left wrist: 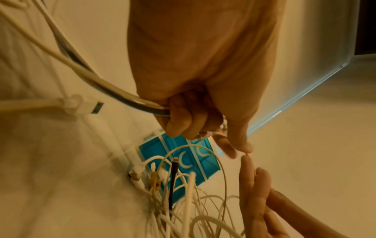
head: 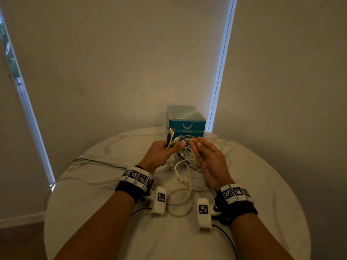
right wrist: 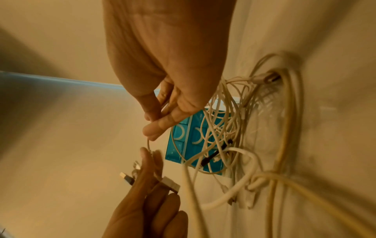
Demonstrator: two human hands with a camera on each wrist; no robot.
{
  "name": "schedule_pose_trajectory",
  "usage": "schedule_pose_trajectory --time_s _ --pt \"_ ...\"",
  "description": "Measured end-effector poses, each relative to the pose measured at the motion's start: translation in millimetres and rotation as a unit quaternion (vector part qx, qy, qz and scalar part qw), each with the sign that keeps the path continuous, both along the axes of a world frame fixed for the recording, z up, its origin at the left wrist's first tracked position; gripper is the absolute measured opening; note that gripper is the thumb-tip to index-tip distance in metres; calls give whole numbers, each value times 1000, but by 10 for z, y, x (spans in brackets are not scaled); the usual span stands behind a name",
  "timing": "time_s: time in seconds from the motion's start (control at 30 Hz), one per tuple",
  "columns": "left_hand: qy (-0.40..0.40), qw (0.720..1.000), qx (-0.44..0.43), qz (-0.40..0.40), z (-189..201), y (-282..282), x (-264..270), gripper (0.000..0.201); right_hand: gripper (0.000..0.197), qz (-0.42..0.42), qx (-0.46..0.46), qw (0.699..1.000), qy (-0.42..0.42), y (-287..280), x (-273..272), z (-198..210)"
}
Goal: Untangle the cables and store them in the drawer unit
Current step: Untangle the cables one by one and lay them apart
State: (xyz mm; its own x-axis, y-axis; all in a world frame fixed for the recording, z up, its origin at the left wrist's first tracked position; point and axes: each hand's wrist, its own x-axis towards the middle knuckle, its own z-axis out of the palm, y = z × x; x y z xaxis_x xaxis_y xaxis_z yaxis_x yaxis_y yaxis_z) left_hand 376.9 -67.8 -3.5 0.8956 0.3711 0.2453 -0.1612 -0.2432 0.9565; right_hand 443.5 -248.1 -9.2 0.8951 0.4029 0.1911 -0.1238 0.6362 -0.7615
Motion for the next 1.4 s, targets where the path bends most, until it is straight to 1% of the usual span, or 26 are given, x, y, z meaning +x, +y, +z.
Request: schedule_pose_trajectory --time_s 0.07,0.1,0.17,0.23,0.3,0.4,0.47,0.5,0.6,0.7,0.77,0.8,0.87,0.93,1.0,1.07,1.2,1.27,1.33,1.37,1.4 --pt "-28 999 -5 26 20 -9 -15 25 29 15 -25 1000 -9 -19 -32 33" --pt "-45 997 -35 47 14 19 -7 26 28 21 -41 999 -13 -43 -45 54" --pt "-78 986 -123 83 3 115 6 33 24 15 -80 997 -20 -108 -52 90" --pt "-123 967 -211 73 22 184 -10 35 17 -28 -130 991 -21 -175 -17 75" --pt "-168 947 -270 51 53 253 -48 36 13 -78 -151 985 -13 -223 29 32" --pt "-199 928 -313 33 98 339 -95 34 13 -128 -180 975 10 -262 71 -13" --pt "-202 921 -331 27 100 378 -109 34 14 -127 -189 974 14 -267 62 -8" --pt "-203 920 -335 25 103 380 -118 34 18 -123 -188 974 11 -257 48 5" --pt "-199 922 -333 3 137 343 -156 31 30 -96 -153 983 -6 -197 -15 55" --pt "-183 929 -321 -29 185 275 -190 26 31 -60 -121 991 -20 -147 -70 97" --pt "-169 933 -313 -45 216 242 -213 22 33 -17 -88 996 -19 -113 -116 131" --pt "-159 936 -309 -54 233 227 -227 21 35 9 -67 998 -5 -97 -135 144" --pt "-135 941 -302 -71 263 199 -245 24 43 56 -19 997 49 -57 -148 178" --pt "-110 945 -299 -78 272 177 -252 27 54 75 32 992 94 -25 -99 231" --pt "-99 944 -305 -72 269 185 -235 35 59 57 62 991 100 12 -18 347" --pt "-80 948 -301 -58 256 227 -205 43 57 20 76 994 77 56 24 528" --pt "8 975 -218 -45 208 249 -164 52 47 -21 75 997 6 135 -90 841" --pt "46 978 -197 -42 208 219 -173 57 43 -30 37 998 -30 188 -191 835" --pt "66 980 -185 -33 219 202 -188 61 39 -37 -2 998 -53 228 -262 724" --pt "70 981 -176 -27 221 198 -194 63 39 -32 -11 998 -48 235 -278 655" --pt "69 983 -166 -19 219 193 -199 64 39 -20 -8 999 -25 229 -281 586"
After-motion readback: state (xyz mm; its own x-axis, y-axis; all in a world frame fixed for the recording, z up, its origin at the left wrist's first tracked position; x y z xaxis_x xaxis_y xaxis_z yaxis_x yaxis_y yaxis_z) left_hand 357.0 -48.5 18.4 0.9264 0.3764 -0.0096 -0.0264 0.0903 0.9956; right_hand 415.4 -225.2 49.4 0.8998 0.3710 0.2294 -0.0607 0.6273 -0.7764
